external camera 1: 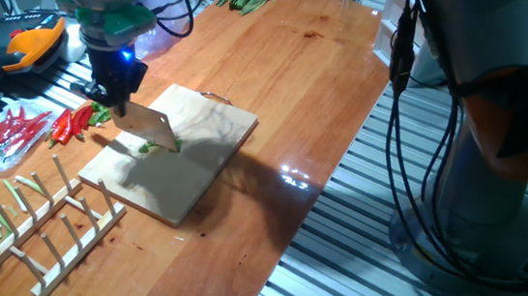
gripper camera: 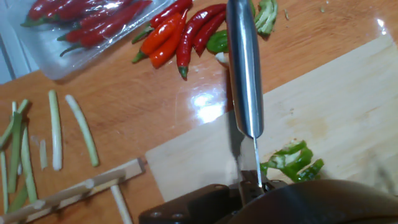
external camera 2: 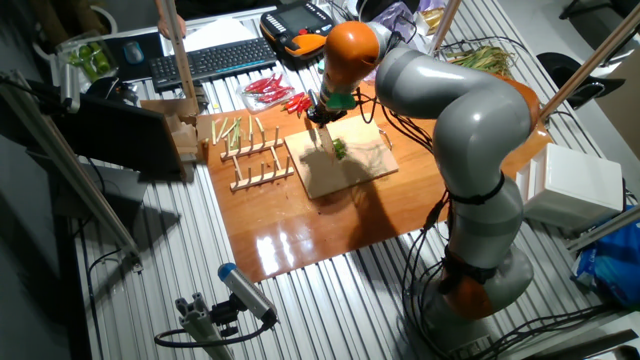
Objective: Chop the chili peppers
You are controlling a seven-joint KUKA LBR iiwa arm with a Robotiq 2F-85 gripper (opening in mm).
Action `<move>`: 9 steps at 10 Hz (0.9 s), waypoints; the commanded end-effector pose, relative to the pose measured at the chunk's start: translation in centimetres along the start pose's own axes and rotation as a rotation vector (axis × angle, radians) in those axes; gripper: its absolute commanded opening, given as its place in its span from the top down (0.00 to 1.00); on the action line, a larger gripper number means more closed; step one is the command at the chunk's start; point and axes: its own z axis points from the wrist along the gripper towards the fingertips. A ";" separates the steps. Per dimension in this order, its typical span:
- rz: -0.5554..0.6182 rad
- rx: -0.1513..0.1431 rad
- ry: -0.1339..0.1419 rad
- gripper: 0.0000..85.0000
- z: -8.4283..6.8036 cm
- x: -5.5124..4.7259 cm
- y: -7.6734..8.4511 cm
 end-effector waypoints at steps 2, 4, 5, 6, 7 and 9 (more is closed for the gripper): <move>-0.006 -0.006 -0.011 1.00 0.0 0.0 0.0; -0.019 -0.077 -0.001 1.00 0.0 0.0 0.0; -0.012 -0.098 0.004 1.00 -0.2 -0.5 0.8; -0.013 -0.121 0.006 1.00 -0.8 -1.4 2.5; -0.011 -0.128 -0.005 1.00 -1.5 -2.2 4.0; -0.022 -0.172 -0.022 1.00 -2.9 -3.2 6.7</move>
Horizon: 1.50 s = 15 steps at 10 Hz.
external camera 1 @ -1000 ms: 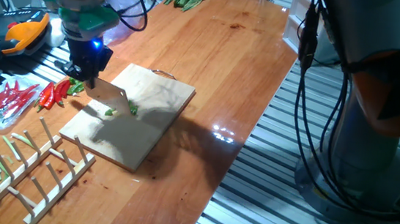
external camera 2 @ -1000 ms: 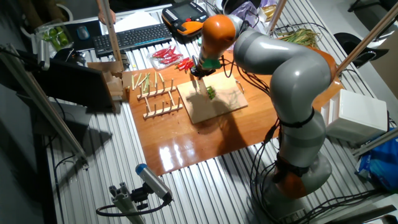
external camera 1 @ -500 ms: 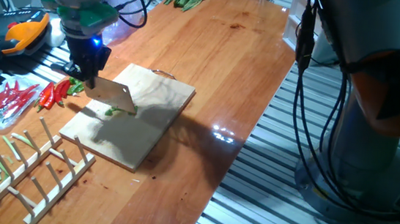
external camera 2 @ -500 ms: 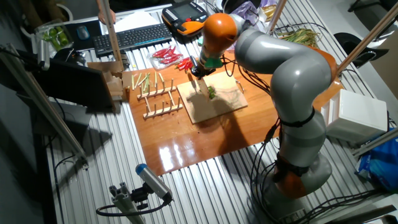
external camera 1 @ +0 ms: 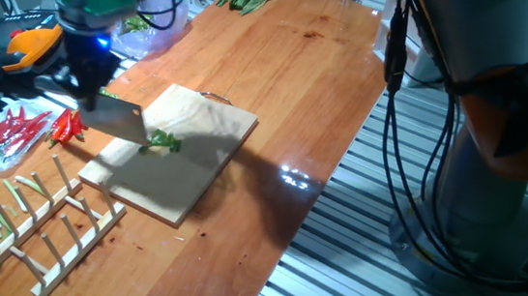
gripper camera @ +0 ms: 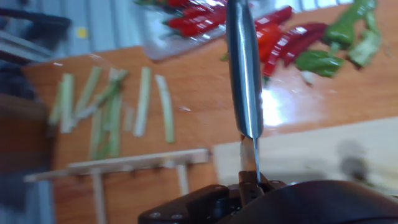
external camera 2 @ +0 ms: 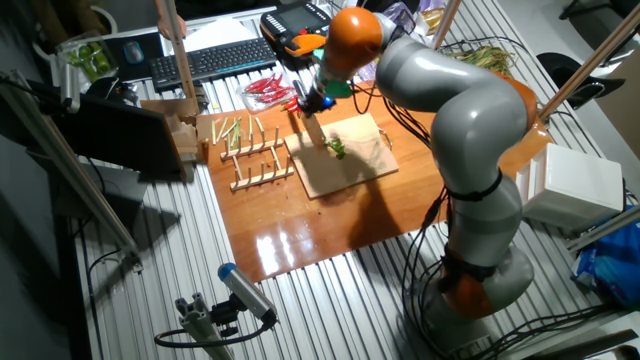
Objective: Chop the chili peppers
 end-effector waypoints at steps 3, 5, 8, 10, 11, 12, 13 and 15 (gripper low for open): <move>-0.007 -0.007 -0.010 1.00 0.0 -0.1 5.1; -0.012 -0.007 -0.015 1.00 0.5 0.3 7.3; -0.003 0.005 -0.034 1.00 2.3 1.4 9.4; -0.031 0.028 -0.049 1.00 2.9 1.8 10.1; -0.057 0.043 -0.058 1.00 3.1 1.7 10.3; -0.088 0.072 -0.068 1.00 3.2 1.6 10.3; -0.098 0.084 -0.076 1.00 3.3 1.5 10.2; -0.113 0.108 -0.093 1.00 3.7 1.4 10.0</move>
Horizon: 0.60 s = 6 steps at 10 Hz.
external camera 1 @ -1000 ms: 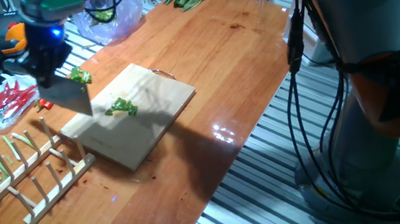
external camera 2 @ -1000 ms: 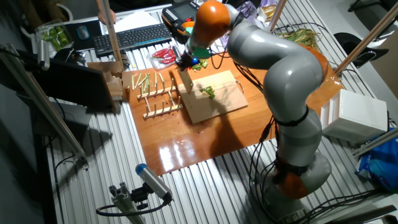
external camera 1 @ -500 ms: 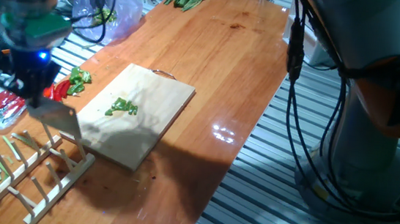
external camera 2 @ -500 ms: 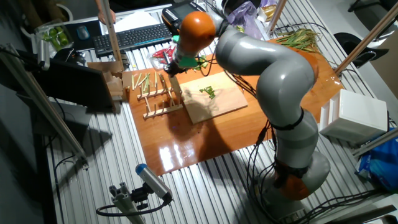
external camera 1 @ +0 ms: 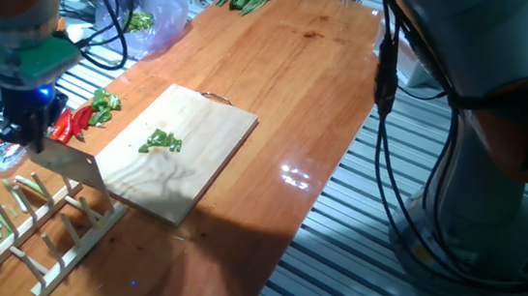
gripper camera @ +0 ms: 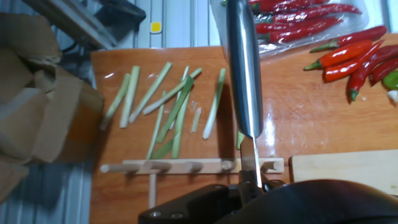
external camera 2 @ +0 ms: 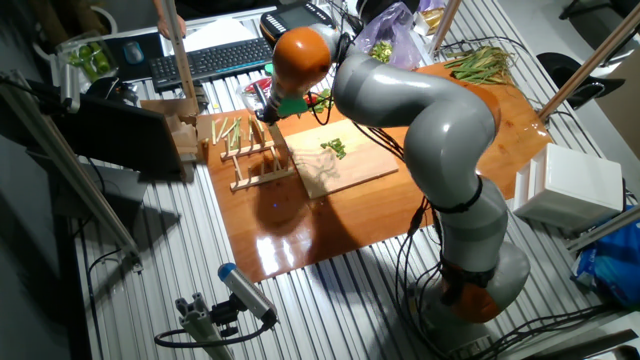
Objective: Chop the chili peppers
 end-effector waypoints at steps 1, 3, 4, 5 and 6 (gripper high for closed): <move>-0.007 0.011 0.000 1.00 0.4 0.0 -0.1; -0.021 0.039 -0.004 1.00 1.7 0.4 -0.3; -0.041 0.053 0.001 1.00 2.0 0.4 -0.5; -0.049 0.063 0.005 1.00 2.5 0.5 -0.7; -0.049 0.074 -0.008 1.00 3.3 0.9 -0.9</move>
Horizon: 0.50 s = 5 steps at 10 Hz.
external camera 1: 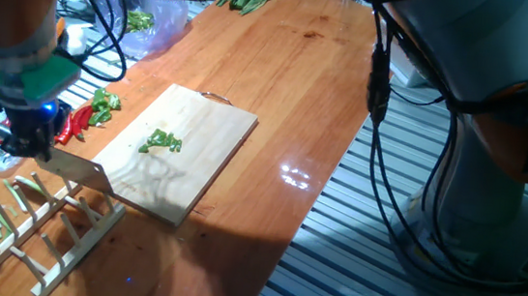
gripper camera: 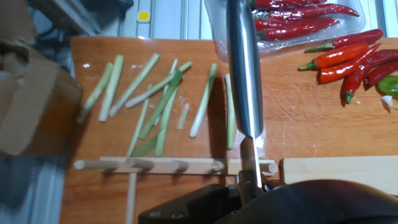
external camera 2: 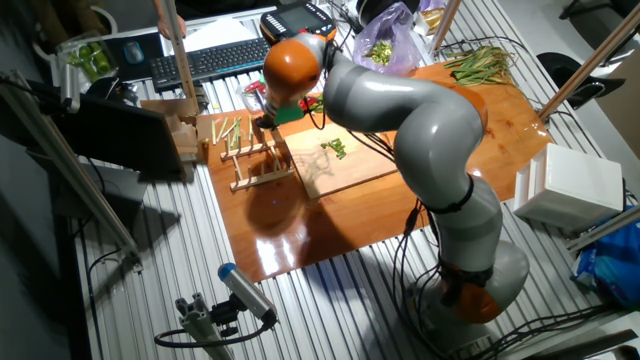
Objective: Chop the chili peppers
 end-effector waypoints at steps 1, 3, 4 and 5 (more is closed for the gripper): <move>0.012 0.000 -0.011 1.00 0.9 0.4 0.1; 0.020 0.017 -0.020 1.00 2.3 1.1 0.2; 0.020 0.018 -0.020 1.00 2.9 1.2 0.2; 0.023 0.018 -0.012 1.00 3.3 1.2 0.3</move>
